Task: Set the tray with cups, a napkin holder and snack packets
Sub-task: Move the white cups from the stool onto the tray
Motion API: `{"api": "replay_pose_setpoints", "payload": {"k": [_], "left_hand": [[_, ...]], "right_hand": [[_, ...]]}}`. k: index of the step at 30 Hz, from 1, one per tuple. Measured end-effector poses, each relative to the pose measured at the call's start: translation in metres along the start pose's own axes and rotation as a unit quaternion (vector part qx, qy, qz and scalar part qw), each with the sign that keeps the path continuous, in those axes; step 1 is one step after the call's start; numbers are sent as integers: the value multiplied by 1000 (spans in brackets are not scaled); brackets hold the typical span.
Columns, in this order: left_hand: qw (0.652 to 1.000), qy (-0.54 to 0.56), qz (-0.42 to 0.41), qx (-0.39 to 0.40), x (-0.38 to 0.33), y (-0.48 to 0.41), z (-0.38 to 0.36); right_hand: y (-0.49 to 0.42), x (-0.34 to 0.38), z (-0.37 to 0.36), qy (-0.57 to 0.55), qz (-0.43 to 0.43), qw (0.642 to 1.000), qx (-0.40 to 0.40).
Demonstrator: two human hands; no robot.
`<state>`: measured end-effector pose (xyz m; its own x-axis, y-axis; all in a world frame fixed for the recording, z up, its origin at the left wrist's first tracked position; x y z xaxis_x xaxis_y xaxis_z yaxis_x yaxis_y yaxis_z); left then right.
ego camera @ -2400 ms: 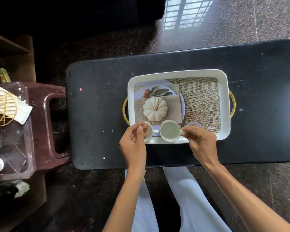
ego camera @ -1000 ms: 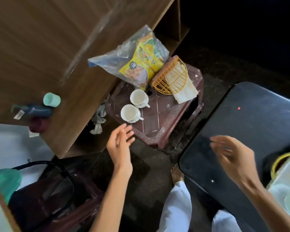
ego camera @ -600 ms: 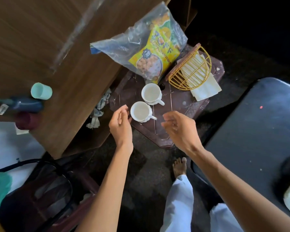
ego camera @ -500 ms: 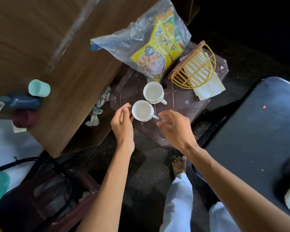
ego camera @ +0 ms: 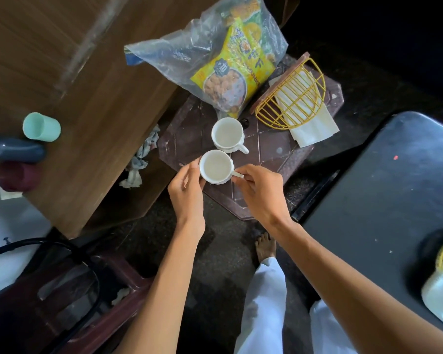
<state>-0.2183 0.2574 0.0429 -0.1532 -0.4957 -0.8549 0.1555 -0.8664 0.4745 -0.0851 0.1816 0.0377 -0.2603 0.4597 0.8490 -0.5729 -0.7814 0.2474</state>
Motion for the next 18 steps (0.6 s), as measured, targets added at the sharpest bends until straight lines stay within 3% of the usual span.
{"api": "replay_pose_setpoints", "payload": {"k": [10, 18], "left_hand": [[995, -33, -25, 91, 10, 95, -49], [978, -66, -23, 194, 37, 200, -121]], "right_hand": [[62, -42, 96, -85, -31, 992, -90], [130, -92, 210, -25, -59, 978, -201]]}}
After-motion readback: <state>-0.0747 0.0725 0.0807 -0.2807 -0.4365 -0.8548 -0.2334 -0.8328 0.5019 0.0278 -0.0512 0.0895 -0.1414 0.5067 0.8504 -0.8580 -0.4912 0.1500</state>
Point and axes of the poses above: each hand's wrist, its own y-axis away from the middle knuckle, its own z-axis out of the back of the hand, x = y × z, the point moved 2 cm from there along -y, towards the middle knuckle, and after that the axes turned 5 degrees about -x, right-handed, at the moved point
